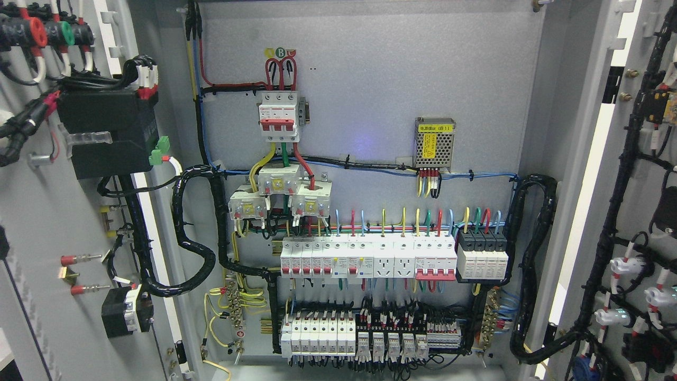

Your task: Open door with both hands

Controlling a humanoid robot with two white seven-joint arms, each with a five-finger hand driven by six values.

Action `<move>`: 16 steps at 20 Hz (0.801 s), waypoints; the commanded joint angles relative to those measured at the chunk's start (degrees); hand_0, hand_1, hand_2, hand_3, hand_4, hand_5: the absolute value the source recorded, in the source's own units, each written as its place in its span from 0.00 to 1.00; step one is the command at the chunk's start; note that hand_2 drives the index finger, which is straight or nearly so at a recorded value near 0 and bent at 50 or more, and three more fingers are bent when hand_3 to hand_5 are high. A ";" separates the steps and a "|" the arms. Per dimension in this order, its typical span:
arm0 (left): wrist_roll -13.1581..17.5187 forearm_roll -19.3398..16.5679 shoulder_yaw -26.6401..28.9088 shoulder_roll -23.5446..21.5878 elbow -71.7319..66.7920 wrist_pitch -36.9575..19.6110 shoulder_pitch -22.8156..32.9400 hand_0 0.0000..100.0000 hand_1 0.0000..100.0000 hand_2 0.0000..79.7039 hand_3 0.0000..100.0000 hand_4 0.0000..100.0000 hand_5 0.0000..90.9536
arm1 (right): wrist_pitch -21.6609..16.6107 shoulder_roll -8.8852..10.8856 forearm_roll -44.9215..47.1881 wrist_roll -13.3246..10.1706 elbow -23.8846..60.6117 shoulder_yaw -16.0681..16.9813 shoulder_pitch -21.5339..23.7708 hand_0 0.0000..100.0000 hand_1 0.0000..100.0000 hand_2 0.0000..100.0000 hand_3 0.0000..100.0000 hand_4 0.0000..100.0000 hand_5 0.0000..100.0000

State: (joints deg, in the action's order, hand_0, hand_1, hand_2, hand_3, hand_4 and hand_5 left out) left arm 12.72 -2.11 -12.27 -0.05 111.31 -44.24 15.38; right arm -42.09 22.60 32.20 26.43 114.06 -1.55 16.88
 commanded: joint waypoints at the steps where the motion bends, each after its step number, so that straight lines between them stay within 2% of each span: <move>1: -0.06 0.00 3.65 2.86 3.65 -14.47 -2.81 0.00 0.00 0.00 0.00 0.00 0.00 | 0.25 2.10 3.83 -0.94 0.81 4.45 -0.01 0.38 0.00 0.00 0.00 0.00 0.00; 5: -0.32 0.00 5.50 2.86 3.91 -14.73 -2.72 0.00 0.00 0.00 0.00 0.00 0.00 | 2.01 3.33 7.62 -0.94 0.81 6.64 -0.01 0.38 0.00 0.00 0.00 0.00 0.00; 8: -2.95 0.00 7.25 2.07 3.91 -16.75 -2.11 0.00 0.00 0.00 0.00 0.00 0.00 | 2.01 3.86 7.62 -0.94 0.81 7.00 -0.01 0.38 0.00 0.00 0.00 0.00 0.00; 12: -3.14 0.17 9.71 1.81 3.83 -19.04 -0.27 0.00 0.00 0.00 0.00 0.00 0.00 | 2.01 4.21 7.88 -0.94 0.81 7.61 0.08 0.38 0.00 0.00 0.00 0.00 0.00; 16: -3.14 2.02 10.86 1.72 3.83 -19.57 0.88 0.00 0.00 0.00 0.00 0.00 0.00 | 2.01 4.21 7.97 -0.94 0.55 8.40 0.08 0.38 0.00 0.00 0.00 0.00 0.00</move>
State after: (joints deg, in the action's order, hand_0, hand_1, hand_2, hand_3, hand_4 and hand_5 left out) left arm 9.69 -0.91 -5.46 0.69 114.26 -44.26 14.97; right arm -40.12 25.49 39.48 25.48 114.64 3.97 16.92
